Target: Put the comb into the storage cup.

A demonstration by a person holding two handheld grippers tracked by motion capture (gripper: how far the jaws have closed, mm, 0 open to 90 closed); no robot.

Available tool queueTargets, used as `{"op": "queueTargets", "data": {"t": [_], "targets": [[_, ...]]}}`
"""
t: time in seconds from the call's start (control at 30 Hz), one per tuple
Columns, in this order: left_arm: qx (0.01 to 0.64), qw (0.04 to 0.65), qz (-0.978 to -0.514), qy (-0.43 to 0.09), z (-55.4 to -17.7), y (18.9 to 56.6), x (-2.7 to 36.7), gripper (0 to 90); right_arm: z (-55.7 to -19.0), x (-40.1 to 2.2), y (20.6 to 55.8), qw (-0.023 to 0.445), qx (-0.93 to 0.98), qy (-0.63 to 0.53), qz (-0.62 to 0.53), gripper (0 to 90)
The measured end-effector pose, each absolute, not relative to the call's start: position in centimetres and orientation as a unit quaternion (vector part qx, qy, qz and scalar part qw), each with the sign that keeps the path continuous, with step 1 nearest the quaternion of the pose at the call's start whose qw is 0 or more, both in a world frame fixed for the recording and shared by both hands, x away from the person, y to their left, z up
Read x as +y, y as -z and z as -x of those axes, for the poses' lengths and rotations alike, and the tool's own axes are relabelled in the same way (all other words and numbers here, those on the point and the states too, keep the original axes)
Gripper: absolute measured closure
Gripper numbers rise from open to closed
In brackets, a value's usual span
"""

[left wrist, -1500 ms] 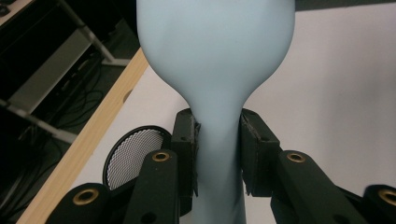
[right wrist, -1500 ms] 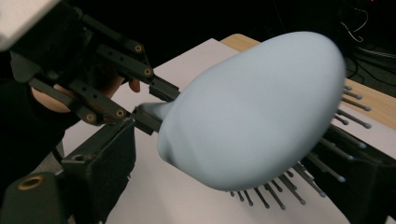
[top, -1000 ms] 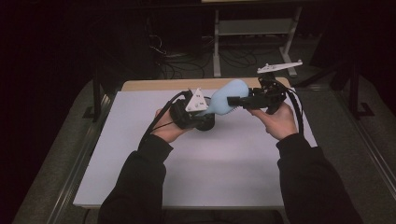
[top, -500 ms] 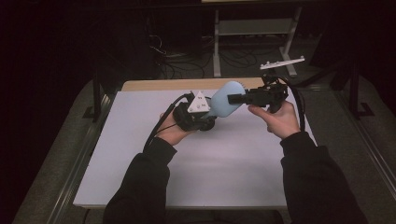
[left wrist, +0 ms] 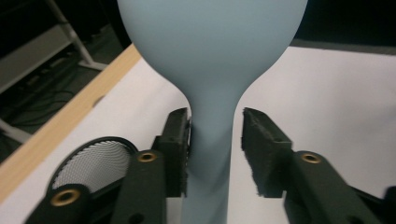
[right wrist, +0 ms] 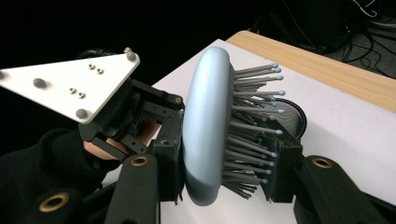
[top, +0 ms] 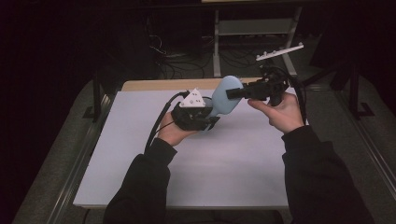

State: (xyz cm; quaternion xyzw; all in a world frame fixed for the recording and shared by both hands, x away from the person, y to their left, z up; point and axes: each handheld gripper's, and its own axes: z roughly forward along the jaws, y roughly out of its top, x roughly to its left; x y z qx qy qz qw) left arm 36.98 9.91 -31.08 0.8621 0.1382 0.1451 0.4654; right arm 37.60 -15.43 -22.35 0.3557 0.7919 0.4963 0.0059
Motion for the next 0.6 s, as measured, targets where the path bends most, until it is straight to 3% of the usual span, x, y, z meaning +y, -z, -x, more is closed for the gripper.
{"op": "queueTargets", "data": {"t": [0.4,0.6], "targets": [[0.161,0.51,-0.837,-0.116,-37.1,31.8,12.1,31.3,-37.6,-15.6,21.7,0.022,0.796,-0.488,-0.357,55.5],[0.168,0.513,-0.834,-0.114,-37.1,31.8,13.2,21.2,-37.7,-16.2,21.6,0.027,0.795,-0.487,-0.362,55.3]]}}
